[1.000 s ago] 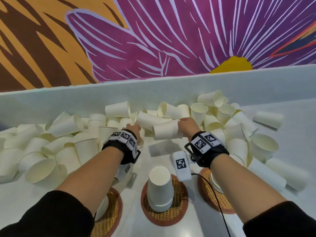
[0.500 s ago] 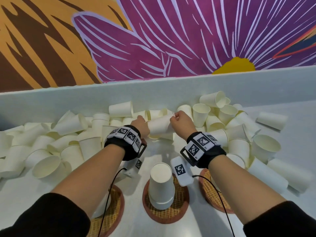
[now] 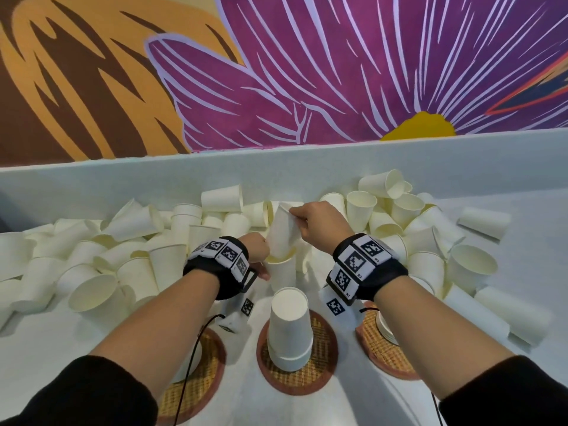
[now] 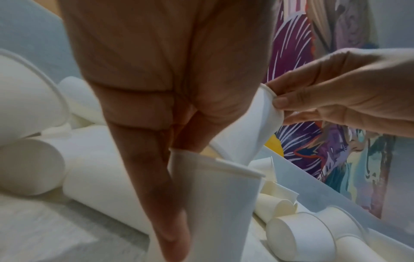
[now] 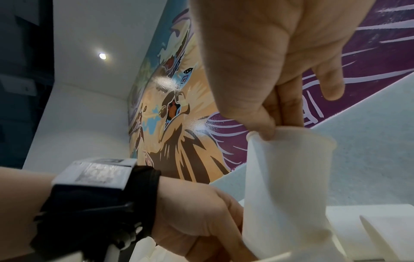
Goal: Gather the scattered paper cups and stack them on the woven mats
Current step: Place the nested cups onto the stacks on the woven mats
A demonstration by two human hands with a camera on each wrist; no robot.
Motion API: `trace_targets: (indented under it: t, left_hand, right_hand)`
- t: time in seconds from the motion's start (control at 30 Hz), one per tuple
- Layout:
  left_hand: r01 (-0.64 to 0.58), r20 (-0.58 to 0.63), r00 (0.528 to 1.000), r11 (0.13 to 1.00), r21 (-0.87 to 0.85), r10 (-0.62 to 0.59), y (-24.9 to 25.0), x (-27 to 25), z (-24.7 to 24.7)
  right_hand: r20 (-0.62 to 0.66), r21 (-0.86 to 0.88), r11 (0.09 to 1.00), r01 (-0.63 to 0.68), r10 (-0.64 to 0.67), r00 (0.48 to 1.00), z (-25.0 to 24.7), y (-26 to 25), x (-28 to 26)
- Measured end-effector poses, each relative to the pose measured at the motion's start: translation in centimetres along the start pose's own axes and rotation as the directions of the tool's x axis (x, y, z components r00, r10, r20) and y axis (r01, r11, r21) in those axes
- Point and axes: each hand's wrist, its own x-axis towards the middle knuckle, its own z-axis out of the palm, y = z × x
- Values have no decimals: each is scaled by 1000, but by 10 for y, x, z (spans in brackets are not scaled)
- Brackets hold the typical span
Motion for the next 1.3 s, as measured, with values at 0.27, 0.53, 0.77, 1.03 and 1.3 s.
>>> trace_targets:
  t: [0.27,0.53,0.77,1.03,1.3]
  left_hand:
    - [-45,-50,998,980,-196,36,2,6,-11]
    - [-71,35,995,919,-388,92,12,0,-5]
    - [-312,-217,919,943,116,330,15,28,-12]
    - [-297,78,944,720,628,321,21,51,21]
    - [-269,-79,939,858,439,335,19,43,1]
  right_hand:
    - [179,36,999,15,-21,984,9,-4,-1]
    - [551,-22,981,-193,173,816,41,8,-15]
    - [372,204,887,-413,320,871,3,31,-8]
    - [329,514,622,-591,493,805,-21,49,-8]
    - [293,671,385,-633,647,704,-33,58,-18]
